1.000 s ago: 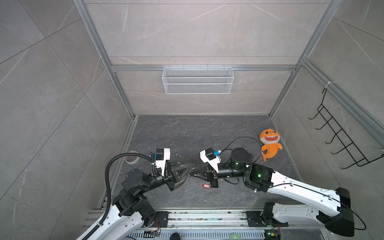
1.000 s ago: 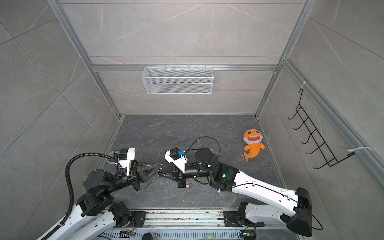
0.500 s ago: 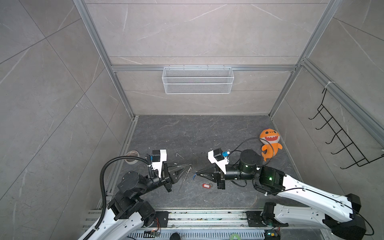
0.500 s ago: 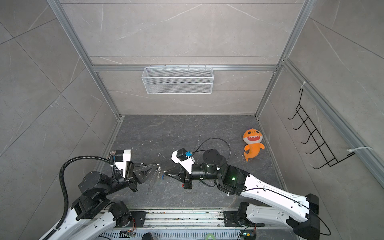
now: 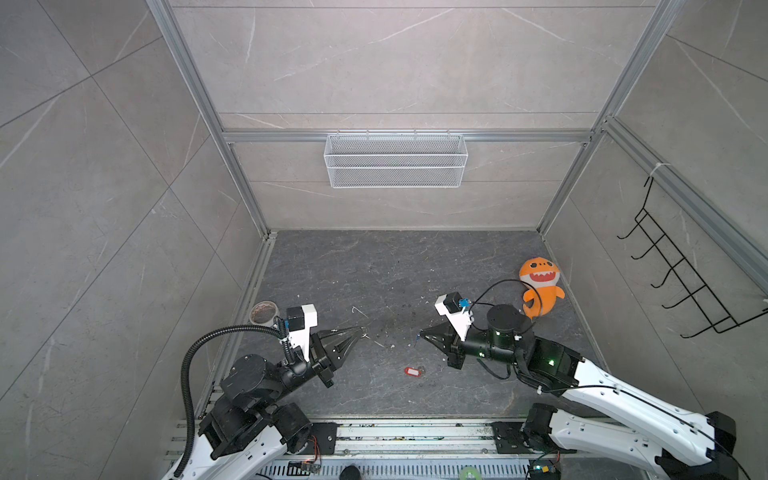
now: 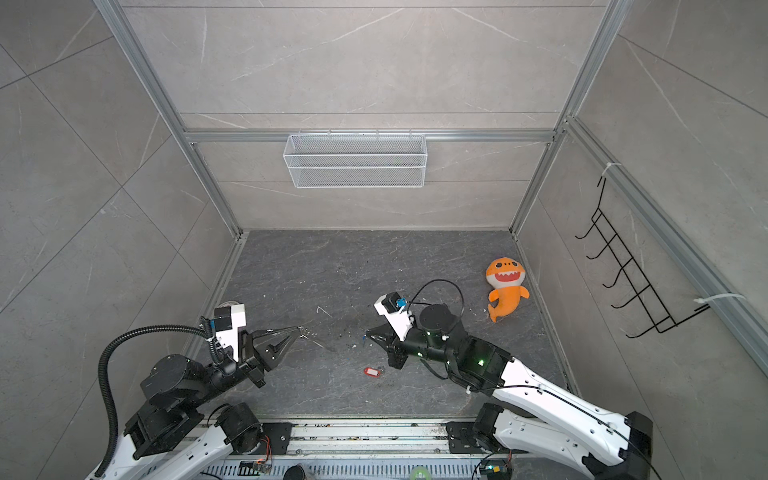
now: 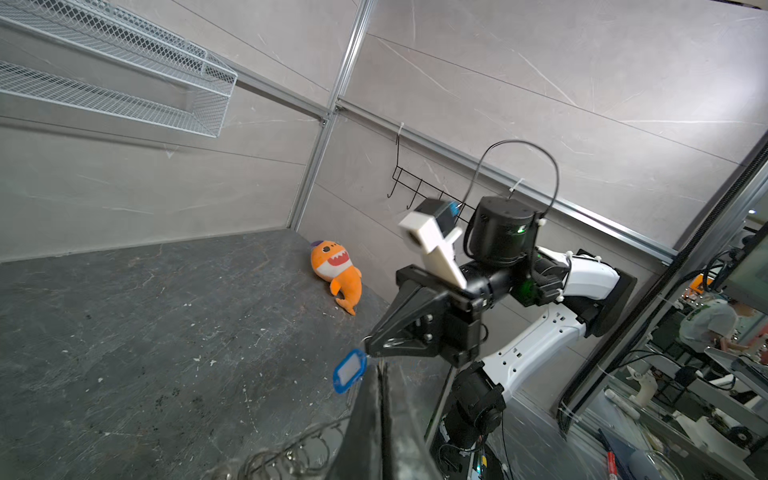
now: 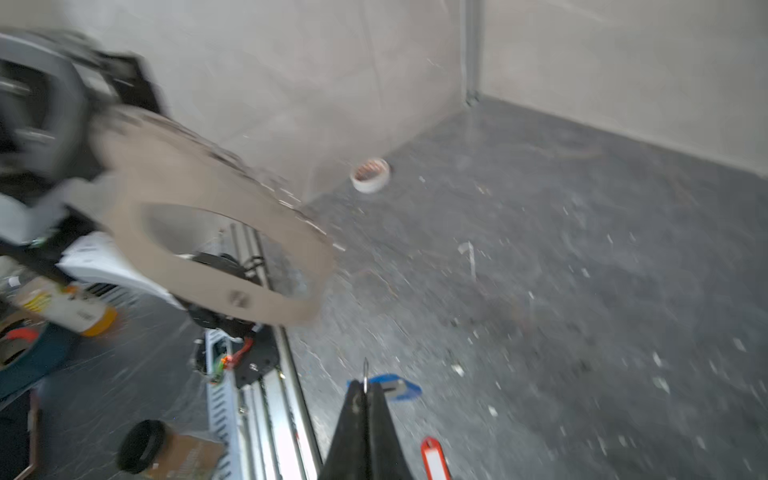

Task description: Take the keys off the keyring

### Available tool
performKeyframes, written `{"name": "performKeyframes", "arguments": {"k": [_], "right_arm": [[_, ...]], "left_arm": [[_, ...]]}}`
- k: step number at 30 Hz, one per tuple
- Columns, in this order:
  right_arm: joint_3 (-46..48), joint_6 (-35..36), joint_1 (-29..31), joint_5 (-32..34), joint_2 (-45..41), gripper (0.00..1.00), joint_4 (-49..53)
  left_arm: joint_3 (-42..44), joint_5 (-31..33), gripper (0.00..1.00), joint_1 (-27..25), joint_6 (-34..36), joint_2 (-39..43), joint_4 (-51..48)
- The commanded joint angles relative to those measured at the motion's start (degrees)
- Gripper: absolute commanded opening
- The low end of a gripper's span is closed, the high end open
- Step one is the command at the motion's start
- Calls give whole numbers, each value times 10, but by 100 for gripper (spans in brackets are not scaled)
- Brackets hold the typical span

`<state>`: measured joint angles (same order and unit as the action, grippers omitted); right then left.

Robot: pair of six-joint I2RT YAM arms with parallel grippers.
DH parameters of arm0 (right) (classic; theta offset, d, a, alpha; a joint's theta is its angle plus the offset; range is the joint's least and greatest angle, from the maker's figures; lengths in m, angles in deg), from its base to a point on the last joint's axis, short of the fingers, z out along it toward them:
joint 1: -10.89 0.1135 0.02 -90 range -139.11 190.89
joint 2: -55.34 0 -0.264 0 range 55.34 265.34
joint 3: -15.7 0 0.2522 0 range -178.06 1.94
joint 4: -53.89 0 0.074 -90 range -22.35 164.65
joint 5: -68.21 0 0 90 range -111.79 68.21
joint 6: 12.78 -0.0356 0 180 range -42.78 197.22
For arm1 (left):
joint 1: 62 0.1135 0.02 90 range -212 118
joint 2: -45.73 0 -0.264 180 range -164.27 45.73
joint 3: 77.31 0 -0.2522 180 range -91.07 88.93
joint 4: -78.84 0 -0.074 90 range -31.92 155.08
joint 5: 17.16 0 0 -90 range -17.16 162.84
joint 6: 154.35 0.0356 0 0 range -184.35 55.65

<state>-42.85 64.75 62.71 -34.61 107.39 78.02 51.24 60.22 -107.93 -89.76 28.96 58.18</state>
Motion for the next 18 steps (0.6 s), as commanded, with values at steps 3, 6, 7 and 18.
{"name": "performKeyframes", "arguments": {"k": [3, 6, 7, 18], "right_arm": [[97, -107, -63, 25, 30, 0, -11], [133, -139, -66, 40, 64, 0, -27], [142, -150, -68, 47, 78, 0, -33], [169, -210, -86, 118, 184, 0, -35]], "left_arm": [[2, 23, 0, 1, 8, 14, 6], [2, 24, 0, 1, 8, 16, 5], [2, 23, 0, 1, 8, 16, 5], [11, 24, 0, 1, 5, 23, 12]]}}
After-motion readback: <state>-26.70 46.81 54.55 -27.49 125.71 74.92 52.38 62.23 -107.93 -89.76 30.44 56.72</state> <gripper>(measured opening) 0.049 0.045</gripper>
